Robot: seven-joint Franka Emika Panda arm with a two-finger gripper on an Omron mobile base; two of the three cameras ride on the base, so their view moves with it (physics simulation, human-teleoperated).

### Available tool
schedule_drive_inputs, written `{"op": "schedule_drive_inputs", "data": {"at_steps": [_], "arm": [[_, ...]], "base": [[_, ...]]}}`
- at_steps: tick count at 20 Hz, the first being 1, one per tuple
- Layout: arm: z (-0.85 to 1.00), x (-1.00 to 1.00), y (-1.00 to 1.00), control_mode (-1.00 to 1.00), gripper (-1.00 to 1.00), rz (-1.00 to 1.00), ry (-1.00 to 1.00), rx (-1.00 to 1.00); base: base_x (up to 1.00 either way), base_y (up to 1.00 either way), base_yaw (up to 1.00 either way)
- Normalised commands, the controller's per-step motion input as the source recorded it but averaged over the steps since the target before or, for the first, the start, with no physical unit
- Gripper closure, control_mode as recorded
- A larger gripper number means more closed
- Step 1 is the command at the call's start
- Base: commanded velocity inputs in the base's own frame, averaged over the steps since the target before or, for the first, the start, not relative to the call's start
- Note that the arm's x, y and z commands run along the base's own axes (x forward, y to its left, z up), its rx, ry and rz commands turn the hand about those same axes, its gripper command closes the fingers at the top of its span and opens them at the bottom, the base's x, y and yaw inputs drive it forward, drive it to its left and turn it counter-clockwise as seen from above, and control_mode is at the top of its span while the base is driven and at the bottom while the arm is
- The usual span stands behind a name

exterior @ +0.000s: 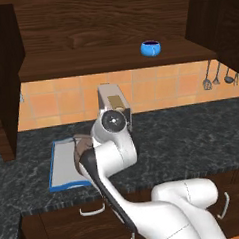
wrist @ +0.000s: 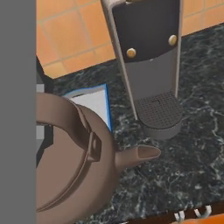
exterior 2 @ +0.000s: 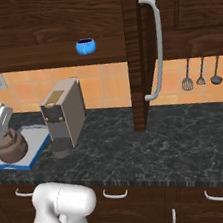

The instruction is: Pick the kettle from the counter and place it on the tray. Then pick the mug from the cabinet and place it on the tray. Then close the cabinet doors.

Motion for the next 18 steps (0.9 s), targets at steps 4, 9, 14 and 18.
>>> {"op": "schedule_drive_inputs", "data": {"at_steps": [4, 9, 14, 18], "arm": [[-0.05, 0.37, 0.21, -1.00, 1.00, 0.00, 0.00, 0.01], [-0.14, 0.58, 0.19, -1.00, 1.00, -0.02, 0.00, 0.06], [-0.30, 0.64, 0.18, -1.00, 1.00, -0.04, 0.00, 0.03], [-0.29, 0.64, 0.31, -1.00, 1.00, -0.09, 0.00, 0.00]], "base": [[0.00, 0.00, 0.00], [0.00, 0.00, 0.00], [0.00, 0.00, 0.00], [0.00, 0.00, 0.00]]}}
